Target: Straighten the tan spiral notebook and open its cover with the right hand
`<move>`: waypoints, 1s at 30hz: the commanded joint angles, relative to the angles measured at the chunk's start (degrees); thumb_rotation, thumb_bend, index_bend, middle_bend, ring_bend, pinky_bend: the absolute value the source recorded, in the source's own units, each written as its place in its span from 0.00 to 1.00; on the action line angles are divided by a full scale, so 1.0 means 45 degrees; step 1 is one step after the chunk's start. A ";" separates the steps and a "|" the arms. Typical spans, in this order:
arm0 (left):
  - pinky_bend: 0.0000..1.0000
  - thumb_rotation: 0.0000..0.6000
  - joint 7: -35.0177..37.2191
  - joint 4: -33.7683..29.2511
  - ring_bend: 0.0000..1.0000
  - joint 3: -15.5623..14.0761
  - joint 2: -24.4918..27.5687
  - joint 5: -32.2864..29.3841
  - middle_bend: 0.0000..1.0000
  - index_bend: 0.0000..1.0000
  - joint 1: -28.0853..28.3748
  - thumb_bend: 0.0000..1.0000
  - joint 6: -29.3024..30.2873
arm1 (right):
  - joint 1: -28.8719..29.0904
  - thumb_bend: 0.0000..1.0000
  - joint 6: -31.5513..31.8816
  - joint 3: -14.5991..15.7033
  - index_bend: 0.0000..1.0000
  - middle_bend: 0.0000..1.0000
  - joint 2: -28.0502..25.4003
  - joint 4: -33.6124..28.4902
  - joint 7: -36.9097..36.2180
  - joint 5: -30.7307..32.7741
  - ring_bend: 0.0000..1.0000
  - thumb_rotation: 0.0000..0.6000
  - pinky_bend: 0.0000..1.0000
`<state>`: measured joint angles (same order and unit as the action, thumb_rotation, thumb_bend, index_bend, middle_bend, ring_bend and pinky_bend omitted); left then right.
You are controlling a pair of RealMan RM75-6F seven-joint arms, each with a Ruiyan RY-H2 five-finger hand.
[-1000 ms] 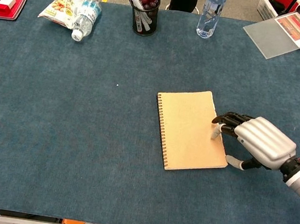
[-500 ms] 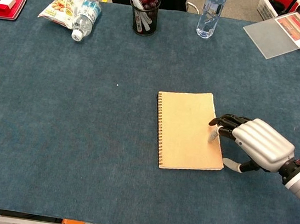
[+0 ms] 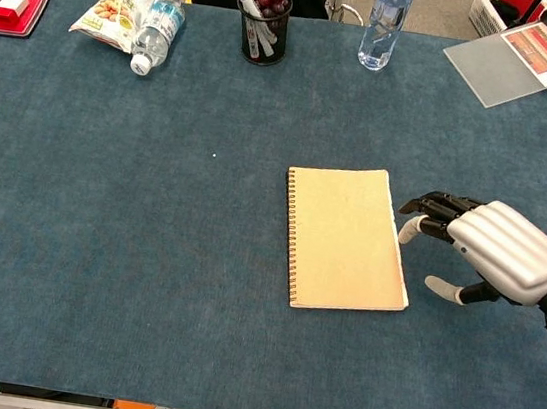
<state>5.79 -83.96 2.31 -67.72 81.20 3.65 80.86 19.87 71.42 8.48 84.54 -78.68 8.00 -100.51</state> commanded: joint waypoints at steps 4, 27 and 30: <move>0.28 1.00 -0.0023 0.0007 0.11 0.0032 -0.0023 -0.0024 0.06 0.25 -0.0003 0.36 0.0041 | 0.0087 0.21 0.0185 -0.0136 0.36 0.21 0.0071 0.0376 0.0092 -0.0218 0.14 1.00 0.28; 0.28 1.00 0.0099 0.0126 0.11 0.0022 -0.0078 -0.0073 0.06 0.25 -0.0012 0.36 -0.0019 | 0.0393 0.11 0.0345 -0.0068 0.34 0.17 0.0524 0.1737 -0.0163 -0.0808 0.10 1.00 0.24; 0.28 1.00 0.0121 0.0135 0.11 0.0019 -0.0083 -0.0083 0.06 0.25 -0.0020 0.36 -0.0024 | 0.0419 0.11 0.0348 -0.0063 0.34 0.17 0.0577 0.1846 -0.0245 -0.0818 0.10 1.00 0.24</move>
<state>6.32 -83.35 2.39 -68.10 80.83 3.56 80.75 21.72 73.00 8.20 87.07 -70.45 7.00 -104.18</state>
